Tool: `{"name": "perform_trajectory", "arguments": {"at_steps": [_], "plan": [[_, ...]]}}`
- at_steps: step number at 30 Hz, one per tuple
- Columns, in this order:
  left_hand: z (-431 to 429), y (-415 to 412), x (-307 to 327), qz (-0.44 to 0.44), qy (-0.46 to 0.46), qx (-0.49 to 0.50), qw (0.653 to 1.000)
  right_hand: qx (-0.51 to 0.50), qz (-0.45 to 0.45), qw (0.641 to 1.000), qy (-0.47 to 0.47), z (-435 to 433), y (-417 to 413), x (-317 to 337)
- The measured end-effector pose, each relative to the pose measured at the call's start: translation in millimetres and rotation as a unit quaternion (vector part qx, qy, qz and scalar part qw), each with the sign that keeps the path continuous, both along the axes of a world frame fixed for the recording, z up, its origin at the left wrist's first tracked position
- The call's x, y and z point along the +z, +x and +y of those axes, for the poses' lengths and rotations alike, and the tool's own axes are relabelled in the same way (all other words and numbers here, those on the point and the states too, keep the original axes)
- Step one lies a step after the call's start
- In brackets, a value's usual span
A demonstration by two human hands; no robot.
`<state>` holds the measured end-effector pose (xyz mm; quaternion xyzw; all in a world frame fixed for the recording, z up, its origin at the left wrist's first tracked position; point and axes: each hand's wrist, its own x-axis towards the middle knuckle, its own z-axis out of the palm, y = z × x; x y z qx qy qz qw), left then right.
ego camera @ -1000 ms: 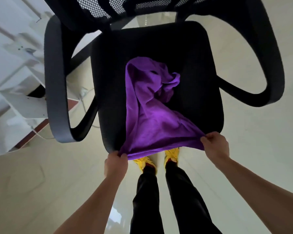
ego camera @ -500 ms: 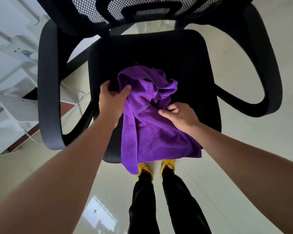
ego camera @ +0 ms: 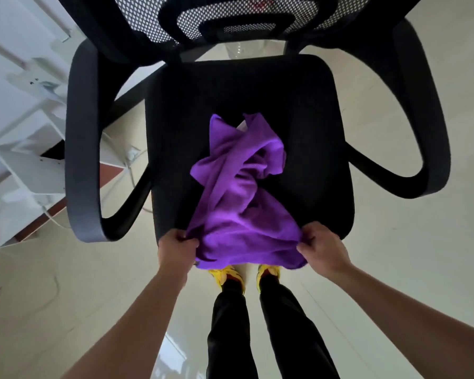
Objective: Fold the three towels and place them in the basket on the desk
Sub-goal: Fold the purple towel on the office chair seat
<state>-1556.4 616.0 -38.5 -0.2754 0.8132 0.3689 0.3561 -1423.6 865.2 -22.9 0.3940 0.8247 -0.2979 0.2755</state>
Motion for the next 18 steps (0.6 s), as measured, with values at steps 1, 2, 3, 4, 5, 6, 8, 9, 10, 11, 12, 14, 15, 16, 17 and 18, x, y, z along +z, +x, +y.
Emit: {"name": "perform_trajectory", "arguments": {"at_steps": [1,2,3,4,5,6,8,9,10,11,12,14,15,16,17,18], "plan": [[2,2,4,0.012,-0.019,-0.048,0.999,-0.029,-0.008,0.999,-0.026,1,-7,1],[6,1,10,0.036,-0.037,-0.093,0.994,-0.067,0.009,0.996,-0.057,1,-18,1],[10,-3,12,0.07,-0.046,-0.123,0.989,-0.105,0.032,0.991,-0.083,0,-32,1],[15,-9,14,0.108,-0.043,-0.143,0.983,-0.13,0.054,0.985,-0.104,-2,-47,-2],[21,-17,14,0.131,-0.035,-0.159,0.978,-0.114,0.054,0.986,-0.106,-5,-61,-3],[27,-23,12,0.14,-0.023,-0.17,0.975,-0.068,0.04,0.993,-0.087,-7,-72,-8],[38,-35,9,0.128,0.011,-0.154,0.98,0.012,0.014,0.998,-0.056,-10,-89,-11],[42,-42,9,0.117,0.031,-0.112,0.986,0.004,0.022,0.998,-0.061,-9,-94,-9],[45,-48,11,0.114,0.047,-0.056,0.991,-0.019,0.044,0.996,-0.071,-5,-99,-7],[44,-56,13,0.117,0.051,0.004,0.992,-0.058,0.066,0.992,-0.086,1,-103,-1],[44,-64,16,0.132,0.05,0.06,0.988,-0.097,0.089,0.987,-0.088,9,-106,4],[40,-82,25,0.15,0.058,0.165,0.973,-0.186,0.142,0.97,-0.066,30,-115,23],[39,-90,30,0.148,0.079,0.21,0.963,-0.248,0.187,0.949,-0.055,40,-118,34],[38,-96,33,0.145,0.1,0.241,0.955,-0.312,0.242,0.917,-0.05,47,-121,44],[39,-100,35,0.149,0.113,0.257,0.948,-0.345,0.291,0.892,-0.031,53,-121,53],[43,-102,40,0.157,0.112,0.261,0.946,-0.352,0.329,0.876,-0.01,58,-121,61]]}}
